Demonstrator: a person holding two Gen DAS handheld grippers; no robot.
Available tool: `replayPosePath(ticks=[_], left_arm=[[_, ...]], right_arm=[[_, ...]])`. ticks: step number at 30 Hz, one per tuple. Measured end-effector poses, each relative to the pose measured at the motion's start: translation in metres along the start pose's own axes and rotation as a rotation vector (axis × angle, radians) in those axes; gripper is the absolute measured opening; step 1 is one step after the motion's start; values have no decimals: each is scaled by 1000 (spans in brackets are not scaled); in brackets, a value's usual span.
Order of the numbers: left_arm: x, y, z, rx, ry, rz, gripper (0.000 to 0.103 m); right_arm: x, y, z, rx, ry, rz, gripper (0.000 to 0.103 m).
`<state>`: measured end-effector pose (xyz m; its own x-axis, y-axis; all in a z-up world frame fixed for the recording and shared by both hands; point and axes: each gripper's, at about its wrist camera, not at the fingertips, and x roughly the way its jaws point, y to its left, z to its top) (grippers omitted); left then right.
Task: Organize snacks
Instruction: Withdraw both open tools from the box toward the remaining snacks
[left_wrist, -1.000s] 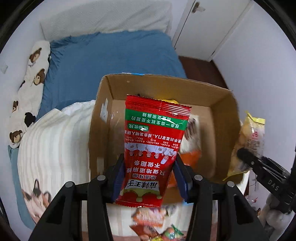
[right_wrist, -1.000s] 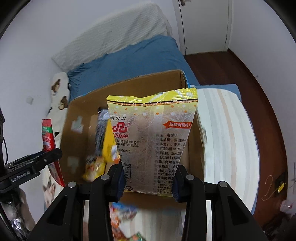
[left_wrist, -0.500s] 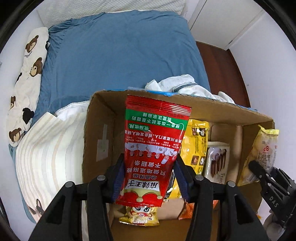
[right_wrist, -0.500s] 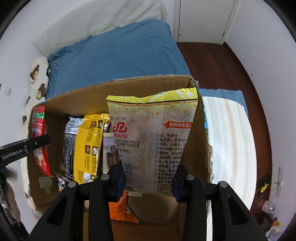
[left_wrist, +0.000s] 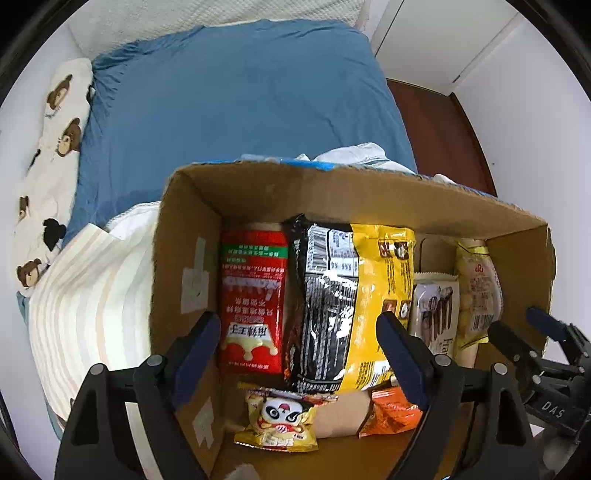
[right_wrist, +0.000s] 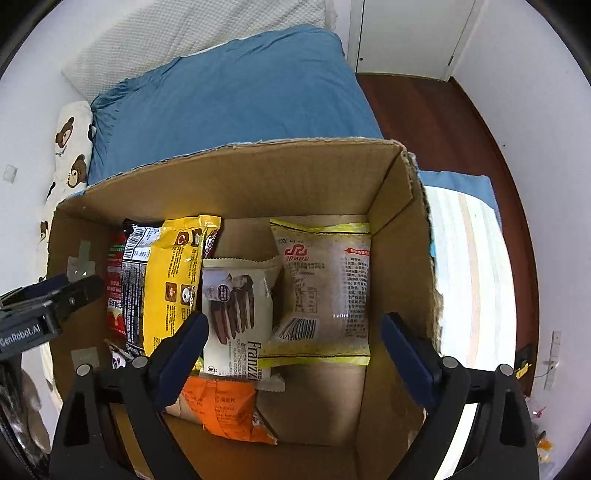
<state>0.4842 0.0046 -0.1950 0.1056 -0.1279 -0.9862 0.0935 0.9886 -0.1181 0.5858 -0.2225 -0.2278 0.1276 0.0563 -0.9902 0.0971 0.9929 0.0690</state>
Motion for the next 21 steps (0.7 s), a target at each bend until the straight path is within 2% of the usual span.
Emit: replayPosePath(ticks=[9,21], left_arm=[[-37,-8,-50,19,-135,23,86],[-100,-11,-128,33,-331,55,86]], right_arm=[[-35,7,-39,-21,-77,33,97],[-94,7,-118,-24,-232,52,97]])
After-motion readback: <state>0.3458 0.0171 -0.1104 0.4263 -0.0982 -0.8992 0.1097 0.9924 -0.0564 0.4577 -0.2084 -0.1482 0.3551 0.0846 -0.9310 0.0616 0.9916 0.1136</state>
